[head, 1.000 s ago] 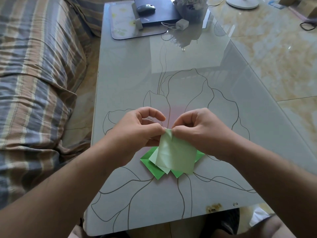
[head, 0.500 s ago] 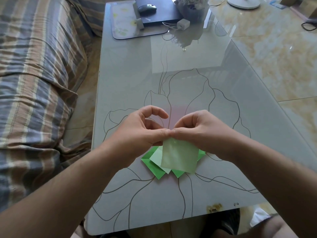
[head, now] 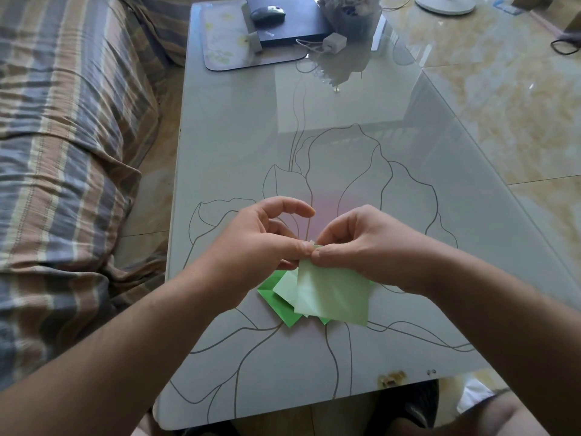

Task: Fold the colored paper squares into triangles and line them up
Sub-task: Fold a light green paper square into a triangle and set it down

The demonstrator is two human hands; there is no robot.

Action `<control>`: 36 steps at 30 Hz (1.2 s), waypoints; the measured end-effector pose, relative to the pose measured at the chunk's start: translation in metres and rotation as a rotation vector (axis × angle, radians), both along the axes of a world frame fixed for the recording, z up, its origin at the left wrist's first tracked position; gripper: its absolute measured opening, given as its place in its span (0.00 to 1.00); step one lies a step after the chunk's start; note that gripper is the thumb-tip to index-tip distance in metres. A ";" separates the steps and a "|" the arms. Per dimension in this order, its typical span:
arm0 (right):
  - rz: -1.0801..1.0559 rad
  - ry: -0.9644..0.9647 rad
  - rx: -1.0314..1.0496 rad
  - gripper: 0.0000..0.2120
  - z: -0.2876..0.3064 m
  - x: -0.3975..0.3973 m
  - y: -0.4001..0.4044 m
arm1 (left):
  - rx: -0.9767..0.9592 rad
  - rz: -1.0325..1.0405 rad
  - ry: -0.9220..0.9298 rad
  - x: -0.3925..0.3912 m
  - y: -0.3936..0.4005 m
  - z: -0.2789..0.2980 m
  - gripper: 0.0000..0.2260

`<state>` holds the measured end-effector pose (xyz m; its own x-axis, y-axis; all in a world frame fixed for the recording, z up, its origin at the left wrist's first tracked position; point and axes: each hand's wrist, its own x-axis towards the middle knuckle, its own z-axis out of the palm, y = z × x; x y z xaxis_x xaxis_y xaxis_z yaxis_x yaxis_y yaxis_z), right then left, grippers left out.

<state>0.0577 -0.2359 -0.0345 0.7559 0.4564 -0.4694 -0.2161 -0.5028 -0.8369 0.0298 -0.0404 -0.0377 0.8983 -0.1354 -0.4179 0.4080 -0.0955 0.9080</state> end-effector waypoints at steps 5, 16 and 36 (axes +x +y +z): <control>0.007 0.013 -0.018 0.07 0.002 0.001 -0.001 | 0.003 0.002 0.006 0.001 0.000 0.003 0.17; 0.004 0.086 0.013 0.05 0.001 0.001 -0.002 | 0.028 0.003 -0.021 0.001 0.002 0.001 0.15; -0.020 0.094 0.018 0.14 -0.007 0.006 -0.004 | 0.066 -0.044 -0.057 -0.001 0.002 0.000 0.14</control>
<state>0.0633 -0.2399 -0.0417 0.7181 0.4504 -0.5305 -0.3040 -0.4827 -0.8213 0.0285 -0.0381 -0.0379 0.9146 -0.1491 -0.3758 0.3502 -0.1725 0.9206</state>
